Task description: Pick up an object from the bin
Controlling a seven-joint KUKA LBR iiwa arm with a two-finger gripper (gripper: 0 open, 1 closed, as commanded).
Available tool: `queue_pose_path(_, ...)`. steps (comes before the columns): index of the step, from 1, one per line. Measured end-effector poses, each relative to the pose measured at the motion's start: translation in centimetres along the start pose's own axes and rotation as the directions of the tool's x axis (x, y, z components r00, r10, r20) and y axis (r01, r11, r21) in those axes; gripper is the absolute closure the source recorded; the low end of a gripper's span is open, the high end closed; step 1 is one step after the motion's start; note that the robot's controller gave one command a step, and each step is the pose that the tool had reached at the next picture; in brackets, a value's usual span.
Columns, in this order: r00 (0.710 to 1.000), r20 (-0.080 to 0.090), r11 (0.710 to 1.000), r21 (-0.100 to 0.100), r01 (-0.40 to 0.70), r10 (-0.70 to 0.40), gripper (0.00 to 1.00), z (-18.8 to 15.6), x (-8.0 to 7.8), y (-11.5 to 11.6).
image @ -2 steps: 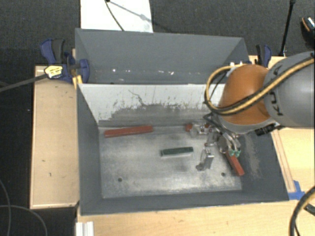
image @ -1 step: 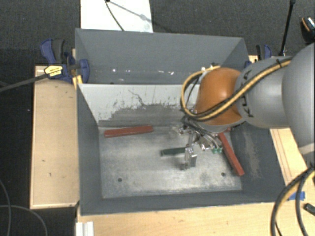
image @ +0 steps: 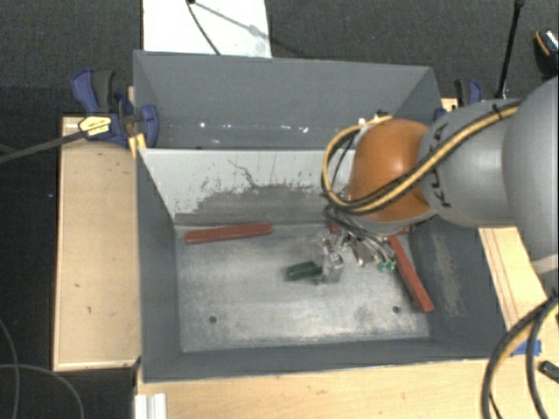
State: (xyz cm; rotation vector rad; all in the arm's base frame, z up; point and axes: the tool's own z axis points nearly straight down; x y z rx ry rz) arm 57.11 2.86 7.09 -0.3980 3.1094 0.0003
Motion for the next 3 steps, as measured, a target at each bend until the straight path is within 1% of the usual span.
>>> queue_pose_path(1, 0.990, 0.004, 0.990, 0.001, 0.144, -0.144, 1.00, -10.9, -1.0, 1.4)
queue_pose_path(2, 0.976, -0.008, 0.976, -0.003, 0.217, -0.217, 1.00, 0.4, 0.4, -2.4)
queue_pose_path(3, 0.979, 0.006, 0.979, 0.003, 0.203, -0.203, 1.00, -22.6, 0.0, -1.7)
